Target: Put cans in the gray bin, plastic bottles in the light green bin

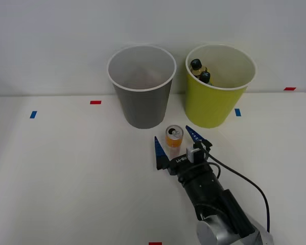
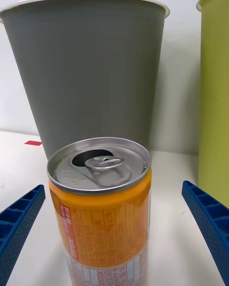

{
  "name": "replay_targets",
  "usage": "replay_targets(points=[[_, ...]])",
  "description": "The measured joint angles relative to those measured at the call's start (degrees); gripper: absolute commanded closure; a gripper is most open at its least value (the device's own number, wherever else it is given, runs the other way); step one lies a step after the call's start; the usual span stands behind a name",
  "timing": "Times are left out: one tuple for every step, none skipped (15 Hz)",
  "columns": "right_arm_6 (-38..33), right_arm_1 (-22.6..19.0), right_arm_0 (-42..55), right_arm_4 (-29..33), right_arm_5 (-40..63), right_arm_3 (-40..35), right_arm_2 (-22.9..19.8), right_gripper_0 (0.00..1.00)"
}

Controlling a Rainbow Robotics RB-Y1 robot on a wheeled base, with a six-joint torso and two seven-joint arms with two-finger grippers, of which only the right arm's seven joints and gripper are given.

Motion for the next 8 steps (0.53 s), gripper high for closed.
replay_targets(points=[[0.0,0.0,0.0,0.8,0.0,0.0,-0.1,0.03],[0.1,0.0,0.0,1.6,0.0,0.0,-0.3,0.1],[0.1,-0.1,0.0,2.4,0.0,0.0,-0.4,0.18],[0.2,-0.2,0.0,2.8,0.0,0.0,-0.4,0.26],[0.2,-0.4,0.1,3.2,0.1,0.0,-0.4,0.34],[0.2,-0.6,0.1,3.6,0.1,0.0,-0.4,0.47],[0.2,-0.9,0.3,4.0,0.1,0.0,-0.4,0.58],[0.3,-1.1,0.4,4.2,0.1,0.0,-0.4,0.71]])
